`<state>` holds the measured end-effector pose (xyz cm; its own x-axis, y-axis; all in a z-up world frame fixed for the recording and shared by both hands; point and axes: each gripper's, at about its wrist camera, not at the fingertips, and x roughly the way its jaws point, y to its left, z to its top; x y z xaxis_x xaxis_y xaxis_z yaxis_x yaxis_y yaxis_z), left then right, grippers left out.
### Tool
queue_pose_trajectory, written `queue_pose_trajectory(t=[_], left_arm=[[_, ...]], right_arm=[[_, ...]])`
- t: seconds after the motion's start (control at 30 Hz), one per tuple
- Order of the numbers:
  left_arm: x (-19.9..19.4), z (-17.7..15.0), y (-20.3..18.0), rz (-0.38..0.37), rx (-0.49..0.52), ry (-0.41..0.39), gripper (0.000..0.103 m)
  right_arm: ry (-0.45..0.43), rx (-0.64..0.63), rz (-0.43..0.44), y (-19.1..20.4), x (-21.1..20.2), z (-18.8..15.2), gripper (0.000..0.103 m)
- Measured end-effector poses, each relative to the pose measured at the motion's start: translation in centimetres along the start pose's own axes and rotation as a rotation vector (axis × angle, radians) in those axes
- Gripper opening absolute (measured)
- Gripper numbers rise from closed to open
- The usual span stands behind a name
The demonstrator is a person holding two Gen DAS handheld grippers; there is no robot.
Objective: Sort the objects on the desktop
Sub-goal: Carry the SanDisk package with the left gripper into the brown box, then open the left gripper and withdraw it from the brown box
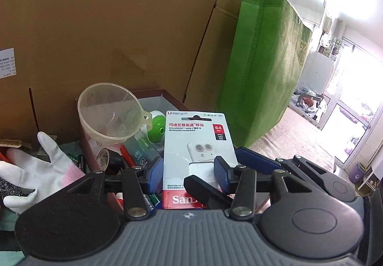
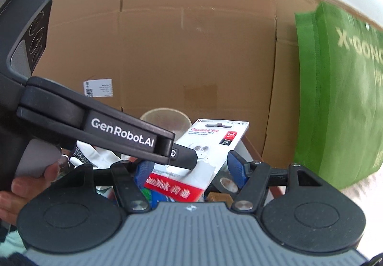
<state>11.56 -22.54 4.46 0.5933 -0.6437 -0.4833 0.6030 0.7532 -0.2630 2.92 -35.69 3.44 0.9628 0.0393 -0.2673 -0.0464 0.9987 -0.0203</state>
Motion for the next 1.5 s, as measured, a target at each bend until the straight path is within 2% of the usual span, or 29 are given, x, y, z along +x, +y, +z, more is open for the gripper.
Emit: queue_pose_trajectory(t=[0.13,0.2,0.27,0.33,0.43,0.53,0.77,1.03,1.3,1.5], left_arm=[[0.7,0.1,0.3,0.002,-0.009,0.005,0.048],[0.5,0.1,0.4,-0.006,-0.017,-0.013,0.057],[-0.2,0.0,0.5,-0.004,-0.024,-0.048,0.086],[-0.9,-0.2,0.7,0.001,-0.040,-0.084,0.095],[-1.7,-0.3,1.3,-0.002,-0.071,-0.092,0.101],[-2.3,-0.6,1.7,0.015,-0.081,-0.090,0.101],[-3.9,-1.6,1.9,0.077,-0.061,-0.096,0.101],[-6.5,-2.4,2.6,0.116,-0.072,-0.128,0.101],[-9.3,-3.8,3.6,0.144,-0.082,-0.151,0.101],[-12.6,-6.1,6.3,0.188,-0.140,-0.170,0.101]], right_arm=[[0.025,0.081,0.016,-1.1,0.8,-0.8,0.066],[0.030,0.111,0.022,-1.4,1.0,-0.9,0.070],[0.030,0.107,0.021,-1.2,0.9,-0.9,0.084],[0.028,0.080,0.015,-0.7,0.7,-0.8,0.086],[0.035,0.050,0.001,0.0,0.5,-0.6,0.091],[0.038,0.038,-0.007,0.5,0.3,-0.5,0.094],[0.066,0.030,-0.042,1.8,-0.5,-0.4,0.094],[0.070,-0.056,-0.076,4.6,-1.9,0.0,0.094],[0.033,-0.086,-0.061,7.5,-3.5,0.6,0.094],[0.012,-0.120,0.006,11.2,-4.1,0.2,0.094]])
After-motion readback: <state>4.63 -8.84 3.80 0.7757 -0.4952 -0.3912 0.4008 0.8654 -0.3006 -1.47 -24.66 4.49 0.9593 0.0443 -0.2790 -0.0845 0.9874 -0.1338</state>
